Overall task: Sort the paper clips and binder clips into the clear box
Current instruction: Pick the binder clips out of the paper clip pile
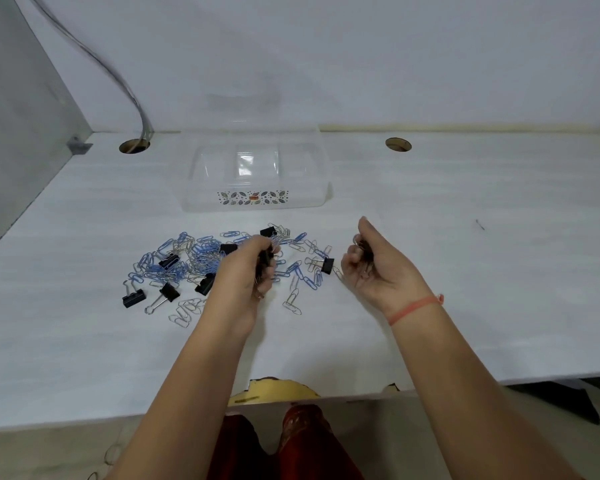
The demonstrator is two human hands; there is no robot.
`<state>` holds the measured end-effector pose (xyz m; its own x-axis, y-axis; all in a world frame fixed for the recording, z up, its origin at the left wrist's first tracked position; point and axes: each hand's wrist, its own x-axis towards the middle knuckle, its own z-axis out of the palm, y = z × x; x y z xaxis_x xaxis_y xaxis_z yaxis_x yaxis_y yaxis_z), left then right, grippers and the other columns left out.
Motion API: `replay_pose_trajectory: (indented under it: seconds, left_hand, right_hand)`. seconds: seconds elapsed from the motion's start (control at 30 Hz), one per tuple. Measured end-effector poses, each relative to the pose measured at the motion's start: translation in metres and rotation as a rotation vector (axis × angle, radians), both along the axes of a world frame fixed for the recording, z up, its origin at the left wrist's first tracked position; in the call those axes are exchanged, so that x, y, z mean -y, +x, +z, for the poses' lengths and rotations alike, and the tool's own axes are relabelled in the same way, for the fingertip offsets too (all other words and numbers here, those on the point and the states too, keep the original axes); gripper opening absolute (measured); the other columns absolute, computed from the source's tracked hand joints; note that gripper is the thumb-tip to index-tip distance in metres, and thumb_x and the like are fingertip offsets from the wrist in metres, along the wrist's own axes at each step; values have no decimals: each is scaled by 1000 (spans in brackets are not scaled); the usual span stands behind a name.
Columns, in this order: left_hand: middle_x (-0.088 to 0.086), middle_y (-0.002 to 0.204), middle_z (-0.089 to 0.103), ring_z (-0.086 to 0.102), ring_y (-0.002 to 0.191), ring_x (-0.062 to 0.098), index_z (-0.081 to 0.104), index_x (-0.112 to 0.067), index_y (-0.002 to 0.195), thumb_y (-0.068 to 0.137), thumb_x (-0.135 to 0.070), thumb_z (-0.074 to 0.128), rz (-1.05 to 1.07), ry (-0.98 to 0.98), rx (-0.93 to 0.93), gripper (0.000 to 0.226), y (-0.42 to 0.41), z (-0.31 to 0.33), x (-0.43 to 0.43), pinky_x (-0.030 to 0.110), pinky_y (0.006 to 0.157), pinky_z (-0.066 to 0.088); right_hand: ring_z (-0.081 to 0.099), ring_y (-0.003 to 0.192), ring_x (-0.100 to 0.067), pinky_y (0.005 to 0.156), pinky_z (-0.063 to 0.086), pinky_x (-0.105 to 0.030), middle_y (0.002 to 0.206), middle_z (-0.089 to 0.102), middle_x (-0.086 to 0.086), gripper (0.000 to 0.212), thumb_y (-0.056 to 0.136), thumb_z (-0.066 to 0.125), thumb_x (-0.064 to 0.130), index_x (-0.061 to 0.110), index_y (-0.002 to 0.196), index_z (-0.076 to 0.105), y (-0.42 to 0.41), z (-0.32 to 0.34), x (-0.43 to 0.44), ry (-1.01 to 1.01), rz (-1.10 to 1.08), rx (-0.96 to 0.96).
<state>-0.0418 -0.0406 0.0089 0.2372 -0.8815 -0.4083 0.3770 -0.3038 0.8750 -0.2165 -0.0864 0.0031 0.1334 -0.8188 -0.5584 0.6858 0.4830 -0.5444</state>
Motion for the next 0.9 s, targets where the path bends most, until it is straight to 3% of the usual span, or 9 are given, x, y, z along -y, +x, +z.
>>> replay_pose_trajectory:
  seconds: [0.1, 0.23, 0.33, 0.4, 0.53, 0.63, 0.73, 0.83, 0.9]
  left_hand:
    - [4, 62, 46, 40, 45, 11, 54, -6, 73, 91, -24, 38, 30, 95, -281, 30, -6, 0, 0, 15, 29, 21]
    - [3, 58, 46, 38, 41, 12, 46, -11, 67, 91, -27, 39, 57, 153, -307, 30, -12, -3, 1, 14, 30, 15]
    - [1, 57, 46, 39, 40, 10, 43, -14, 71, 88, -21, 45, 76, 137, -289, 18, -11, -8, 7, 13, 27, 16]
    - [1, 58, 45, 43, 37, 9, 44, -14, 74, 86, -18, 50, 81, 133, -301, 15, -11, -11, 10, 13, 25, 18]
    - [2, 61, 49, 46, 38, 6, 47, -14, 72, 85, -11, 52, 104, 115, -344, 15, -10, -12, 11, 14, 25, 18]
    - [3, 55, 53, 40, 44, 8, 50, -11, 71, 84, -5, 50, 137, 109, -312, 15, -3, -14, 12, 14, 26, 18]
    - [7, 64, 53, 43, 47, 11, 57, -12, 90, 87, 2, 38, 157, 66, -251, 24, 7, -14, 13, 15, 28, 22]
    - [1, 45, 51, 35, 44, 13, 65, -13, 96, 87, -3, 38, 134, 75, -35, 30, 15, -10, 13, 14, 33, 18]
    - [-3, 45, 45, 34, 36, 11, 68, -10, 97, 90, -17, 50, 127, 29, 300, 21, 19, -9, 16, 18, 39, 22]
  right_hand:
    - [55, 38, -10, 48, 56, -21, 48, 51, -1, 30, 80, 73, 13, 11, 59, 52, -5, -1, -5, -65, 55, -129]
    - [50, 38, -14, 45, 42, -23, 49, 54, -3, 25, 70, 75, -3, 13, 69, 56, -1, -14, -3, -404, 211, -862]
    - [58, 64, -19, 61, 46, -26, 67, 58, -1, 31, 64, 81, 14, 17, 92, 69, 7, -18, -1, -601, 404, -1422]
    - [56, 70, -16, 55, 38, -15, 75, 60, 0, 35, 68, 80, 21, 14, 100, 68, 9, -20, 1, -627, 504, -1578]
    - [60, 87, -21, 68, 40, -23, 97, 68, -8, 24, 80, 70, 22, 9, 99, 66, 15, -21, 5, -633, 493, -1619]
    - [62, 89, -25, 74, 43, -30, 93, 70, -11, 23, 91, 57, 25, 5, 96, 66, 17, -19, 6, -690, 489, -1669]
    - [64, 79, -26, 68, 48, -31, 85, 72, -12, 32, 95, 44, 18, 1, 87, 69, 14, -22, 12, -696, 381, -1645]
    - [59, 59, -21, 45, 41, -21, 76, 65, -8, 29, 94, 42, 14, 6, 82, 67, 17, -20, 15, -531, 339, -1217]
    - [47, 42, -12, 38, 30, -14, 65, 54, -5, 26, 93, 44, 14, 11, 75, 62, 23, -14, 16, -331, 316, -804]
